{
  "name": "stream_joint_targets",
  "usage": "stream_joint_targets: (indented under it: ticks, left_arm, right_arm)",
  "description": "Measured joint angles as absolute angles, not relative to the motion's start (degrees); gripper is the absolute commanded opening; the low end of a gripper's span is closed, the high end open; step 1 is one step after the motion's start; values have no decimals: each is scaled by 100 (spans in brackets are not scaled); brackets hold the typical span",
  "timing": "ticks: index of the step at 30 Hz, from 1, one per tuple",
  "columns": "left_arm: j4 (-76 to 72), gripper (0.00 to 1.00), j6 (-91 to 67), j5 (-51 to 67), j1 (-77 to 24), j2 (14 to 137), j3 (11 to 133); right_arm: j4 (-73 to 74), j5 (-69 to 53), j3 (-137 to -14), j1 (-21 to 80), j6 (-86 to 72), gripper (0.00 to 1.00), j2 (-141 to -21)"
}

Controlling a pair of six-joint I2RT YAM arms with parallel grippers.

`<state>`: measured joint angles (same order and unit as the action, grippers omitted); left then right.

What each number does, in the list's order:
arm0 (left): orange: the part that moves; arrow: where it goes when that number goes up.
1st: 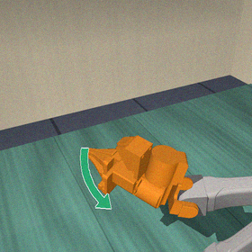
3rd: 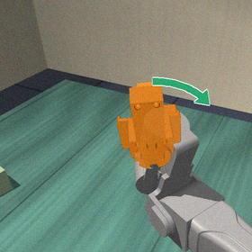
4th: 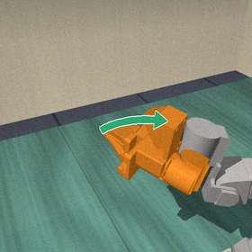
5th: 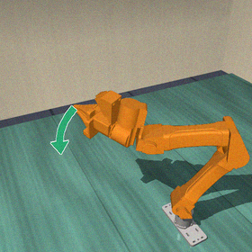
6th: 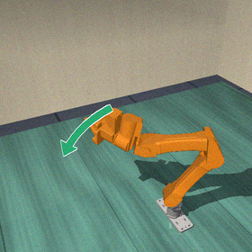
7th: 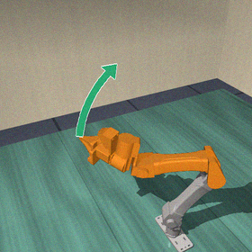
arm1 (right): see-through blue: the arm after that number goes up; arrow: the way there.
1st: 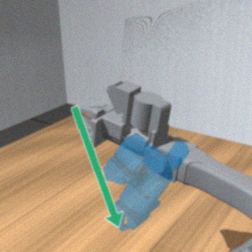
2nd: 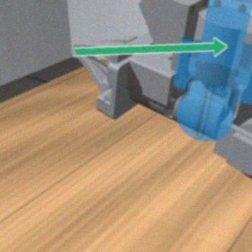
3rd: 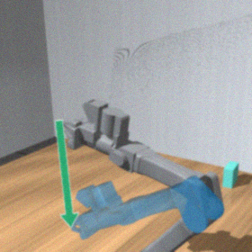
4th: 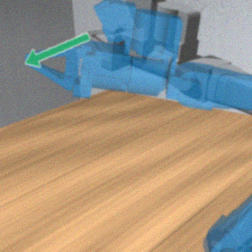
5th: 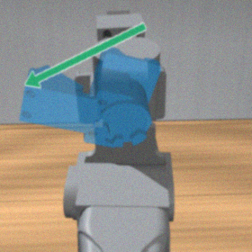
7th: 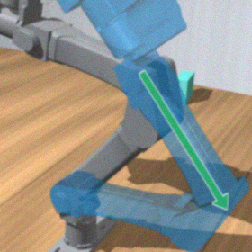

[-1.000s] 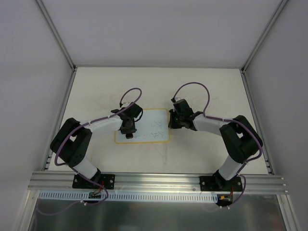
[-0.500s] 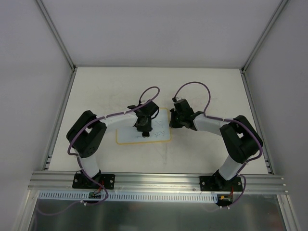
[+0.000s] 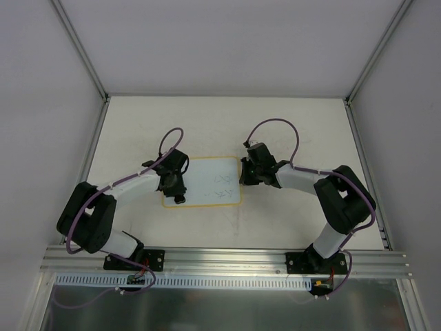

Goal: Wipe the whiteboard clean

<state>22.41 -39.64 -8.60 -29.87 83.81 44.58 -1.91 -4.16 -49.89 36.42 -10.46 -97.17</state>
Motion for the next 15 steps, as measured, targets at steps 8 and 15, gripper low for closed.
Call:
stream_joint_targets:
  ticks: [8,15]
  left_arm:
    - [2620,0,-3651,-1044,-2521,8020,4224]
    - [2722,0,-3457,-1127,-2237,7940,4119]
  right_arm:
    - [-196,-438,-4987,3642,-1048,0,-9717]
    - [-215,-497,-4980,3642,-1048,0,-9719]
